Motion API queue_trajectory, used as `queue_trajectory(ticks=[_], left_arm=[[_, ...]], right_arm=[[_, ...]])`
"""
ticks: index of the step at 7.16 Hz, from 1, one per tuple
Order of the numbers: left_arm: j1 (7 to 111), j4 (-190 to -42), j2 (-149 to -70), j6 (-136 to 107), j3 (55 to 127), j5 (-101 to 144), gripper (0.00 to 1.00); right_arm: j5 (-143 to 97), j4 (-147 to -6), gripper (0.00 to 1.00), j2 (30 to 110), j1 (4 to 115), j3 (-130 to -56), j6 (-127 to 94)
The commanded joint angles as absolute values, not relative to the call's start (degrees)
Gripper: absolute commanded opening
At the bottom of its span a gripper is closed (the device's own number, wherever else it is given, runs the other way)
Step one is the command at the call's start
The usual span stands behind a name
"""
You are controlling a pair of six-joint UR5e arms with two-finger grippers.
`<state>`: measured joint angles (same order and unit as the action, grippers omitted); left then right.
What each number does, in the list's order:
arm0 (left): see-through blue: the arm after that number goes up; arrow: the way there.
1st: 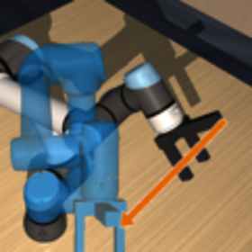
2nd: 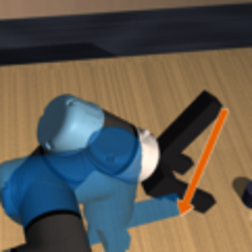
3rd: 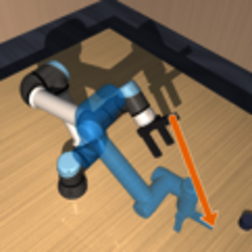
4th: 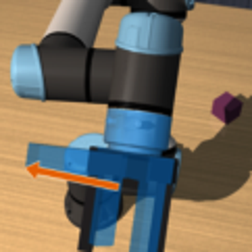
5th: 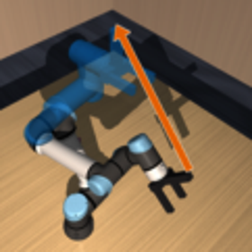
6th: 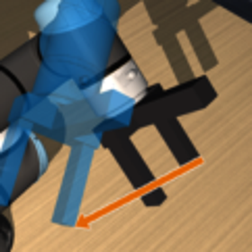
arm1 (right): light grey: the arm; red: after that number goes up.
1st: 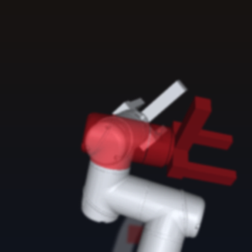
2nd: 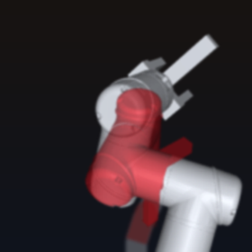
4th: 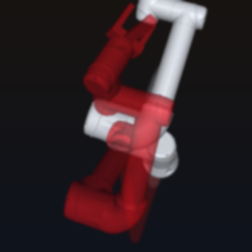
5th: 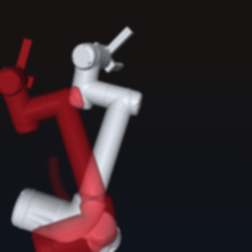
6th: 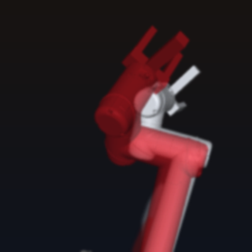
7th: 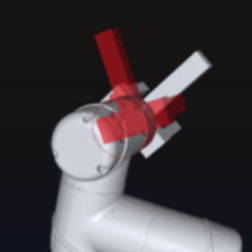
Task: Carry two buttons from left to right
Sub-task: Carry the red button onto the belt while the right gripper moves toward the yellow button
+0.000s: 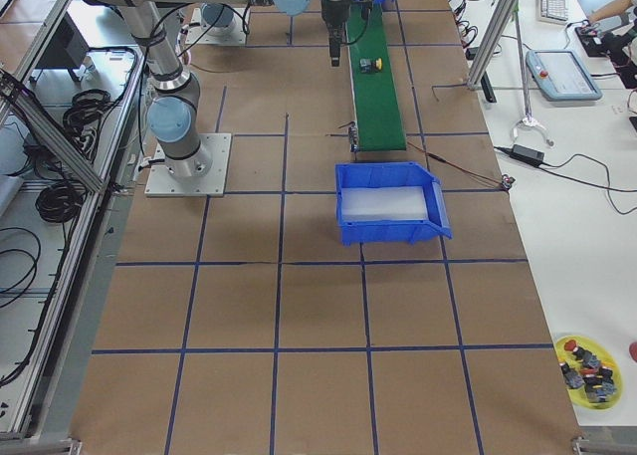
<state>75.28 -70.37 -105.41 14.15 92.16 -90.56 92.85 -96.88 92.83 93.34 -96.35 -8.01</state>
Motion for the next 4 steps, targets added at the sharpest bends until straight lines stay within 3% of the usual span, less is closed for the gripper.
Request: queue_trajectory(ticks=[1, 4], left_arm=[[80.67, -69.44, -107.13, 5.57, 92.81, -90.27, 0.03], [81.91, -65.40, -110.56, 5.53, 94.65, -90.18, 0.03]], right_arm=[[92.73, -96.94, 1.00, 92.29, 93.34, -96.77, -8.08], [92.28, -97.90, 1.00, 91.32, 93.34, -96.94, -8.18]])
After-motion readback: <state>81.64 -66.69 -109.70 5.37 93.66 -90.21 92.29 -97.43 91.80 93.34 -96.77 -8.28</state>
